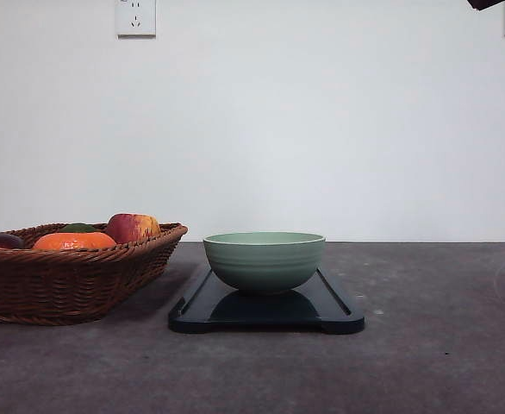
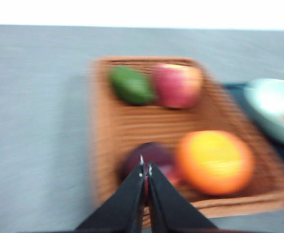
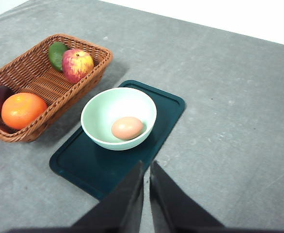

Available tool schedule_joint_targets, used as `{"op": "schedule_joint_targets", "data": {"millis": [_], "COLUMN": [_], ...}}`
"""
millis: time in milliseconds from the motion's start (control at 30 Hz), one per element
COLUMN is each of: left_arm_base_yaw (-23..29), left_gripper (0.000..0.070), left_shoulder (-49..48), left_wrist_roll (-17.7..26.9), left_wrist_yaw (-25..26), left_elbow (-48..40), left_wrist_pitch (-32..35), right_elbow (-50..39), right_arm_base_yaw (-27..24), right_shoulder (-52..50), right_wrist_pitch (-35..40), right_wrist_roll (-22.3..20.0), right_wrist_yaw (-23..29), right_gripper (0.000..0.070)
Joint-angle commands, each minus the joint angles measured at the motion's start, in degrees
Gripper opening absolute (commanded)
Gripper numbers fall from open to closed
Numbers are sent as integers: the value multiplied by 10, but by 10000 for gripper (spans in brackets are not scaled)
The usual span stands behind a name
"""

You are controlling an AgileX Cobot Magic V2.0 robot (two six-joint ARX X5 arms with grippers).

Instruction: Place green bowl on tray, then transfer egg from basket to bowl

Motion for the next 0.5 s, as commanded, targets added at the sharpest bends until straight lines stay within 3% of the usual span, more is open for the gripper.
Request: {"op": "schedule_joint_targets", "data": {"millis": [0, 233, 467], "left_arm_base_yaw": [8, 27, 36], "left_gripper": [0, 0, 0], "left_shoulder": [-27, -125, -151], "left_wrist_roll": [11, 39, 37], "left_wrist_yaw": [-4, -5, -4], "left_elbow": [-30, -126, -128], "left_wrist_pitch": [16, 51, 50], "right_elbow": [3, 3, 3], "right_arm_base_yaw": [3, 3, 3], "right_shoulder": [2, 2, 1], "right_wrist_pitch": [6, 6, 6], "right_wrist_roll": [0, 0, 0], "right_wrist_yaw": [0, 0, 0], "right_gripper": [14, 14, 13]}}
